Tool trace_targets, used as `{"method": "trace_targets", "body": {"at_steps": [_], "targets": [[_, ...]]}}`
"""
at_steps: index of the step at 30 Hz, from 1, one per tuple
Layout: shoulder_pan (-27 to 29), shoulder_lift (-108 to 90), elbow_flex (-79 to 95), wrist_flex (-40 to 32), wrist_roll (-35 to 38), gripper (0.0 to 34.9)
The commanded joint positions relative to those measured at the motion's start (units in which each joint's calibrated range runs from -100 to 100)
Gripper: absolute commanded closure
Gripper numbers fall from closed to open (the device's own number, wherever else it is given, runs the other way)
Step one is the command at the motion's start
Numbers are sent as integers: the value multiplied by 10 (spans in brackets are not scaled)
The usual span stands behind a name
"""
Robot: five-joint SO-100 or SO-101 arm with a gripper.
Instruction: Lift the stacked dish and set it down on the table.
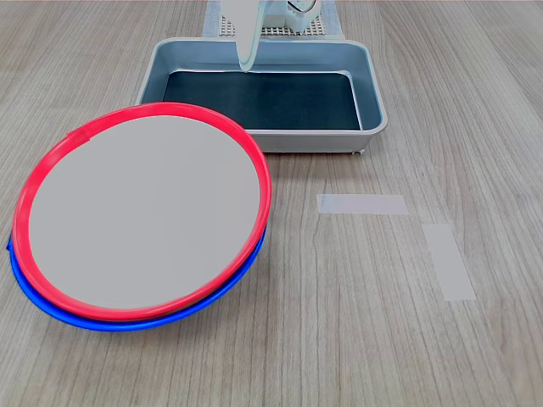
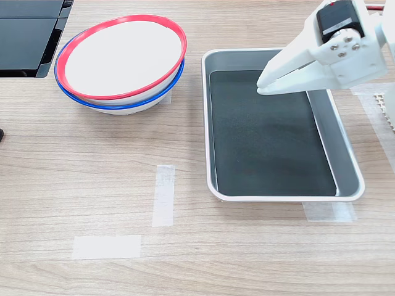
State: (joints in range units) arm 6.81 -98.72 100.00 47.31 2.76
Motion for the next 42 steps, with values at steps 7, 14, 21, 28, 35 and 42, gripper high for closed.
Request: {"method": "trace_targets", "body": {"at_steps": [7, 14, 21, 28, 35, 42], "targets": [[27, 105, -91, 4, 4, 280], [43, 398, -326, -36, 41, 240], [68, 639, -523, -52, 55, 205], [88, 809, -653, -46, 73, 193], [91, 884, -680, -58, 87, 184], [80, 919, -706, -71, 85, 198]]}}
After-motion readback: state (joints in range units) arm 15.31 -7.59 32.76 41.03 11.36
